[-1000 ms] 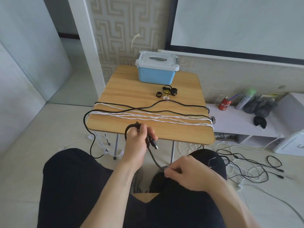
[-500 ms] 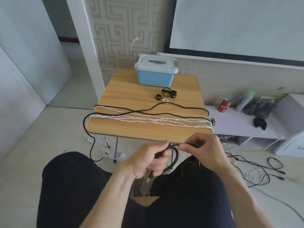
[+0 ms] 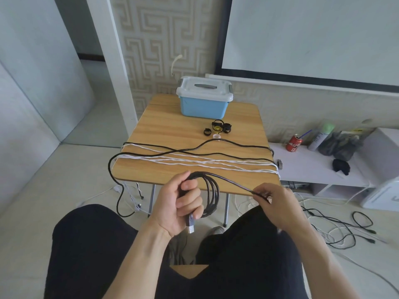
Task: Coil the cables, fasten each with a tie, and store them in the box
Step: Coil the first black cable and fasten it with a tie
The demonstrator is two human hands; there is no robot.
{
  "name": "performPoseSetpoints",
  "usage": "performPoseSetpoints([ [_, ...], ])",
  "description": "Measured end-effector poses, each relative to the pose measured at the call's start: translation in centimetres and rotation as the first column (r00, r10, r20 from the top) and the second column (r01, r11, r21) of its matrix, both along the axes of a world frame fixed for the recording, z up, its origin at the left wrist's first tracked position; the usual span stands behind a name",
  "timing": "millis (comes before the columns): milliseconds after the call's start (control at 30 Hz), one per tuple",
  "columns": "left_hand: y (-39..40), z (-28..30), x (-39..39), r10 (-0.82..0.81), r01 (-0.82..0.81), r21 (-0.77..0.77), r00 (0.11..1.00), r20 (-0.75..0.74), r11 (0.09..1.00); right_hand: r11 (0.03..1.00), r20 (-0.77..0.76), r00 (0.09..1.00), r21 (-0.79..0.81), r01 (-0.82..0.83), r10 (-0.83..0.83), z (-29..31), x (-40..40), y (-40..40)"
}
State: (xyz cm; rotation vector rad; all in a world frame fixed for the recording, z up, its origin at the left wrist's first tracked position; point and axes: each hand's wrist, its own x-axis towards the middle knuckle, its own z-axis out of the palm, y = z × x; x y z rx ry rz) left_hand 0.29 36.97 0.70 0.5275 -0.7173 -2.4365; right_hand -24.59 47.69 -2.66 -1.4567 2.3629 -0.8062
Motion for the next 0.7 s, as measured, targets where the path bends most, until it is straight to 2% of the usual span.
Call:
performPoseSetpoints([
  [100,-0.2,0.3,0.0,0.087,-0.086,0.015,0.996,-0.024,0.996,0.999,0.034,0.998,0.001,0.049,-0.049,0.0,-1.1,0.6],
  [200,-0.3,0.3,-0.3,0.151,-0.143,0.102,0.985,-0.077,0.984,0.993,0.086,0.990,-0.008,0.114,-0.113,-0.3,-2.3,1.0],
  [400,-0.6,-0.6,-0.1,0.244,-0.230,0.157,0.966,-0.081,0.960,0.963,0.123,0.955,0.037,0.268,-0.270,-0.8,-3.7,1.8],
  [600,-1.8,-0.9,1.0,0.399,-0.365,0.256,0.913,-0.092,0.895,0.904,0.168,0.891,-0.004,0.428,-0.421,-2.4,-5.8,3.4],
  [667,-2.4,-1.0,1.7,0.422,-0.388,0.265,0.903,-0.084,0.883,0.910,0.279,0.874,-0.002,0.414,-0.397,-2.5,-6.7,4.2],
  [700,-2.6,-1.1,2.0,0.430,-0.398,0.261,0.900,-0.074,0.879,0.940,0.377,0.870,0.008,0.341,-0.319,-2.6,-7.0,4.7],
])
